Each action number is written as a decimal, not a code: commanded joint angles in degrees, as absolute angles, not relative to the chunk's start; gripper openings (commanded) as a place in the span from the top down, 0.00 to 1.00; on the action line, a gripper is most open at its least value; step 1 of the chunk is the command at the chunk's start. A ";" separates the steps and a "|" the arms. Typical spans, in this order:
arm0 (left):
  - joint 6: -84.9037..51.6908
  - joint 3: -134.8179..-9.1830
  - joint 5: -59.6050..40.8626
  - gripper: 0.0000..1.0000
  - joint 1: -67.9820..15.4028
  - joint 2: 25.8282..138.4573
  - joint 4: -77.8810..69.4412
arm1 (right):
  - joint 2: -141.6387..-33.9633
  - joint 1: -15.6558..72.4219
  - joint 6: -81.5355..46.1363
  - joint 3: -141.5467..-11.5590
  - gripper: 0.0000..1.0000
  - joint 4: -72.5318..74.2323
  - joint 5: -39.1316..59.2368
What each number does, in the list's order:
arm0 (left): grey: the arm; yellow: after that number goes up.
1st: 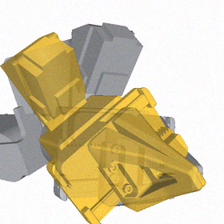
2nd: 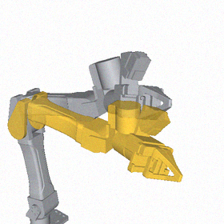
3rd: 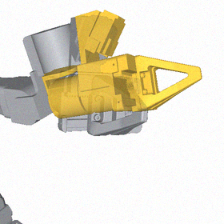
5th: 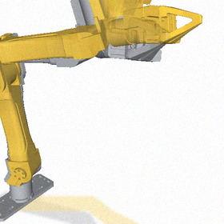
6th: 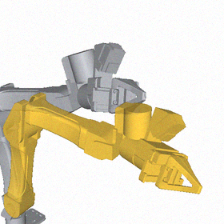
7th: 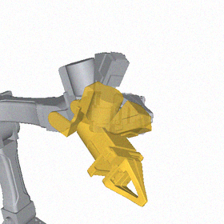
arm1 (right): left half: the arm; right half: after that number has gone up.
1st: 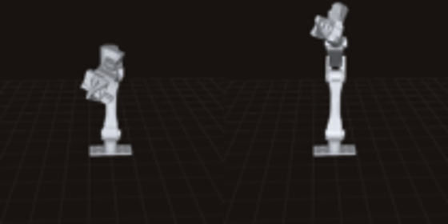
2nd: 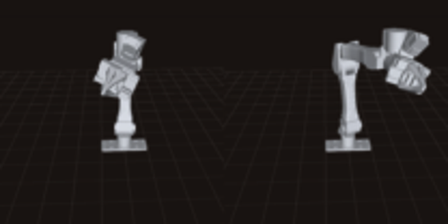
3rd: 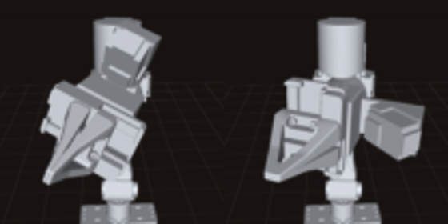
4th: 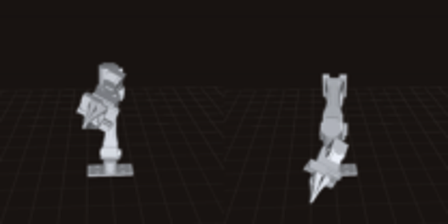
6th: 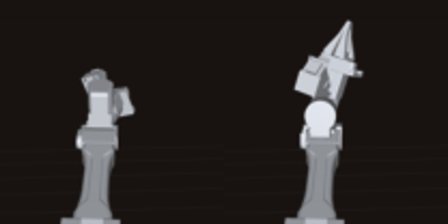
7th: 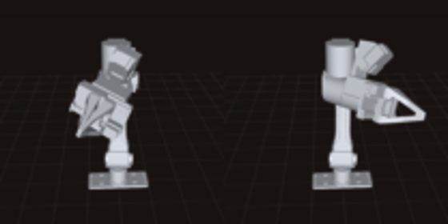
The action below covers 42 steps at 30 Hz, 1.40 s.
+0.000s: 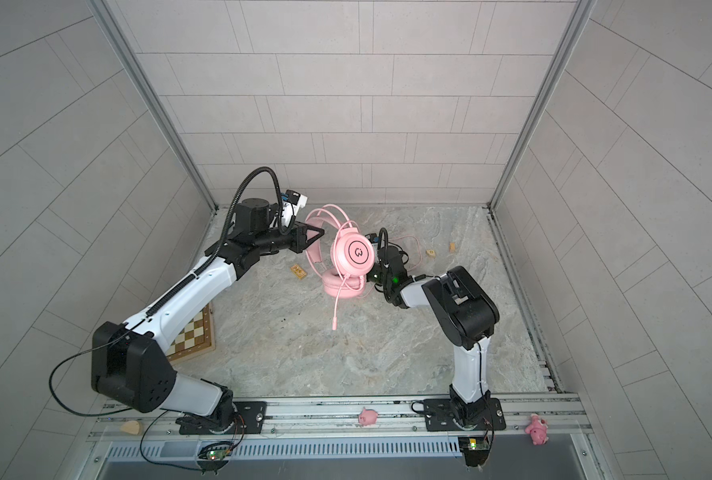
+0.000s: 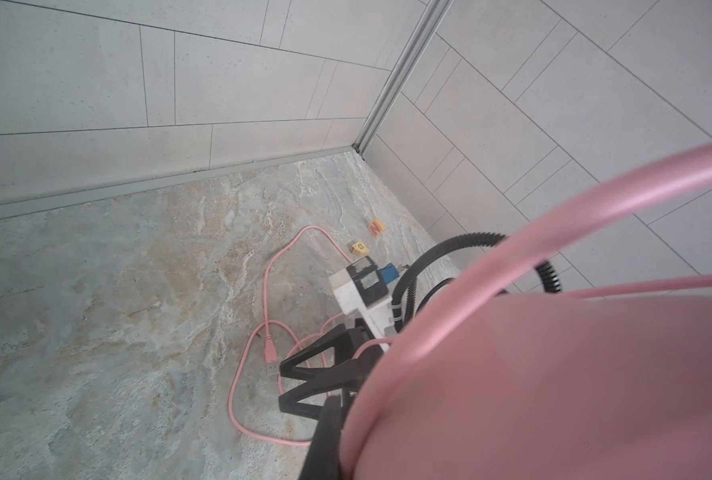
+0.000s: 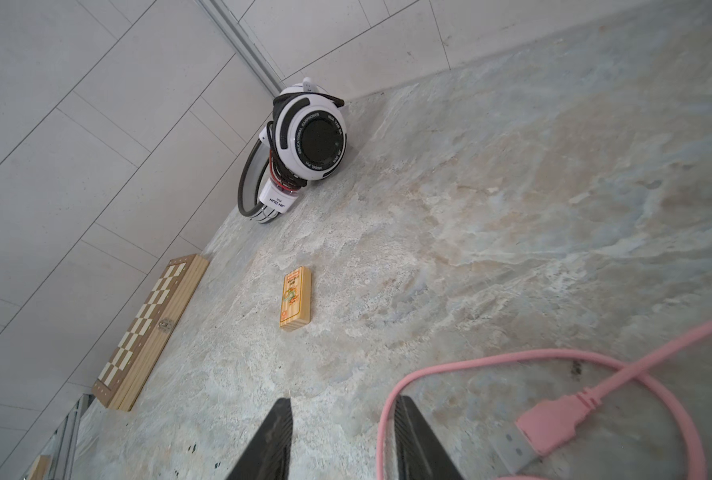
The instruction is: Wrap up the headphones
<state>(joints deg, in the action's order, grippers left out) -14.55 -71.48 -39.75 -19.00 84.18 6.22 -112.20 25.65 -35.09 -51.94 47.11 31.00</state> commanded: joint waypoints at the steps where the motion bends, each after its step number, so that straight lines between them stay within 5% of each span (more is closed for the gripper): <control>1: -22.37 -71.77 -40.64 1.00 -18.81 82.31 -0.62 | -115.75 25.66 -41.52 -54.77 0.59 55.80 29.40; 11: -36.46 -68.71 -27.16 1.00 -18.01 82.77 -4.57 | -121.11 28.69 -44.10 -61.87 0.64 50.06 23.68; 22: -41.22 -60.21 -3.16 1.00 -15.25 75.05 -7.41 | -120.26 32.74 -45.08 -59.56 0.93 51.18 24.26; 34: -45.94 -56.86 8.11 1.00 -13.55 72.07 -7.40 | -120.85 39.67 -51.01 -56.91 0.95 57.79 26.01; 42: -45.49 -56.20 11.81 1.00 -12.22 71.92 -6.78 | -117.39 46.09 -43.52 -56.85 0.95 48.39 25.24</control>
<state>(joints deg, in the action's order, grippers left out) -42.98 -55.53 8.95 -12.93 74.04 -0.73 -120.16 44.69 -46.65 -57.54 53.28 25.23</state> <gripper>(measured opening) 0.069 0.051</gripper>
